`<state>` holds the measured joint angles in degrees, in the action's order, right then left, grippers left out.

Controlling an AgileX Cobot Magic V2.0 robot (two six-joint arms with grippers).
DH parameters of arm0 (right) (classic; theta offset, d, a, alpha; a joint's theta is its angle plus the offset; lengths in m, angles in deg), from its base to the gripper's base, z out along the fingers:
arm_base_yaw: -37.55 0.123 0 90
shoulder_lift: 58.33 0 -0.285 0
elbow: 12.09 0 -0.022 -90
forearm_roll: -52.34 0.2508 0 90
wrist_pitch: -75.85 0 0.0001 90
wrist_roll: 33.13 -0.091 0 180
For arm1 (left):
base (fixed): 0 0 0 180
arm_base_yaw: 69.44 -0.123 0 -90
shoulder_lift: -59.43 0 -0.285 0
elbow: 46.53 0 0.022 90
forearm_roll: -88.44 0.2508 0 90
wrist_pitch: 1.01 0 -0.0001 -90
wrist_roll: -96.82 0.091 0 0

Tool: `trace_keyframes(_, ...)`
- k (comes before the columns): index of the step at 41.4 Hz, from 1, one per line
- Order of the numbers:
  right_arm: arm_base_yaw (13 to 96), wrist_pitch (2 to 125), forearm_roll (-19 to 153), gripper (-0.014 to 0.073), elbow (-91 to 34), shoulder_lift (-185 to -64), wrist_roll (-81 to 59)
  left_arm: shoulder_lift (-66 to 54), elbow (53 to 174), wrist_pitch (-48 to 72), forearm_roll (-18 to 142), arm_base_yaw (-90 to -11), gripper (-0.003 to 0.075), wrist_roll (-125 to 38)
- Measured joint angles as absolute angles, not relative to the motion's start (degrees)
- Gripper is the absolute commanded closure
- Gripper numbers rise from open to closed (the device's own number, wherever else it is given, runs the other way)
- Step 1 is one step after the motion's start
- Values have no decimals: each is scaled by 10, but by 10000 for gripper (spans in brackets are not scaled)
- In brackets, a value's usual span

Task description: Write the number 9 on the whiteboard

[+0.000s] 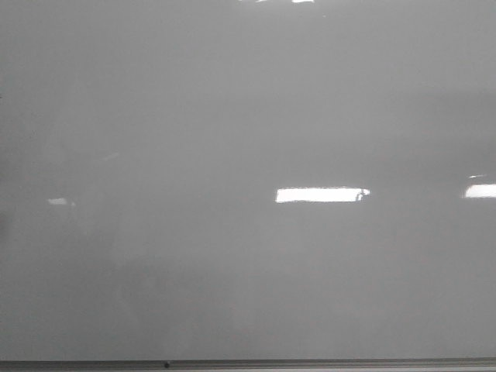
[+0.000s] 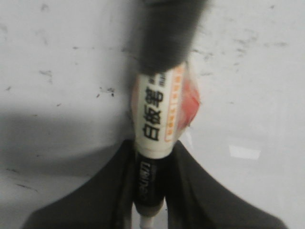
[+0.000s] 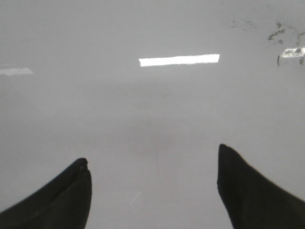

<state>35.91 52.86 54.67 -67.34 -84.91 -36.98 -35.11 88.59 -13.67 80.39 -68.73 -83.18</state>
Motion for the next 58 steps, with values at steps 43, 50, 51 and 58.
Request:
trace_keyframes(43, 592, 322, 673, 25, -443, -1143, -92, -145, 1063, 382, 810, -300, 739, -448)
trace_keyframes(50, 691, 298, 763, 25, -392, -1207, 44, -145, 1063, 384, 797, -272, 739, -403)
trace_keyframes(51, 704, 298, 776, 25, -381, -1221, 66, -145, 1063, 384, 793, -270, 739, -396)
trace_keyframes(58, 773, 312, 824, 25, -321, -1316, 148, -145, 1063, 385, 776, -268, 739, -372)
